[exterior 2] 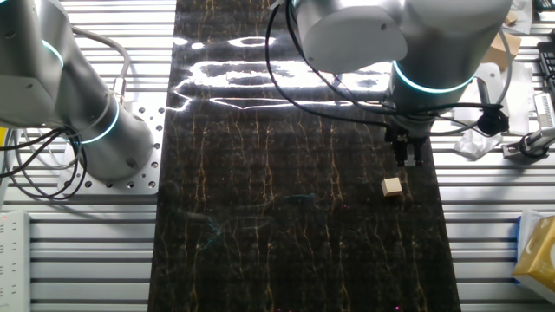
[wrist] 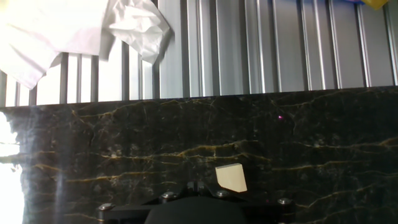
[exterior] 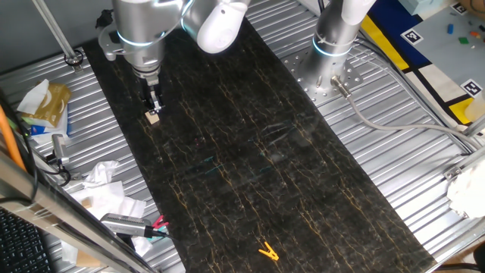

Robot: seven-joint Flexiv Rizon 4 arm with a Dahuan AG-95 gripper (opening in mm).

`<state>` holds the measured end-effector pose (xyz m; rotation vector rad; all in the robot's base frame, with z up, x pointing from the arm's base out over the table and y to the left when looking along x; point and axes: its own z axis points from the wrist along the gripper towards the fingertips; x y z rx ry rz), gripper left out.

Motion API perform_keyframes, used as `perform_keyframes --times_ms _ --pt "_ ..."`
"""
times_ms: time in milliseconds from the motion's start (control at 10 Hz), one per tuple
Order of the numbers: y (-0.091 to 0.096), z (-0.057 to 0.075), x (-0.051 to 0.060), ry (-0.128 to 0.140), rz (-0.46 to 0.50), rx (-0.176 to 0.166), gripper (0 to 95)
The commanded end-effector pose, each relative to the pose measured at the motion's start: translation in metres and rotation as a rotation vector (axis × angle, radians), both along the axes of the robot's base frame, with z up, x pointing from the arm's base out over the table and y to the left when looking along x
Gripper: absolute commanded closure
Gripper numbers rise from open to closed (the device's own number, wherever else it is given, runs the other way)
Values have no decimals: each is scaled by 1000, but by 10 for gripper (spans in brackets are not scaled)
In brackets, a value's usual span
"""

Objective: Hold a small block with the gripper and sweep it from left to right on the table

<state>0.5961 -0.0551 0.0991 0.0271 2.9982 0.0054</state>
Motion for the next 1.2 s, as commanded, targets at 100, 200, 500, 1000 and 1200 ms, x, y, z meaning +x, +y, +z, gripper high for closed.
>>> perform_keyframes --times_ms 100,200,500,1000,1200 --pt "0 0 0 5 15 -2 760" --pt "0 0 0 -1 15 6 760" --pt "0 0 0 -6 31 11 380" --pt "0 0 0 -12 38 20 190" --pt "0 0 0 -14 37 31 190"
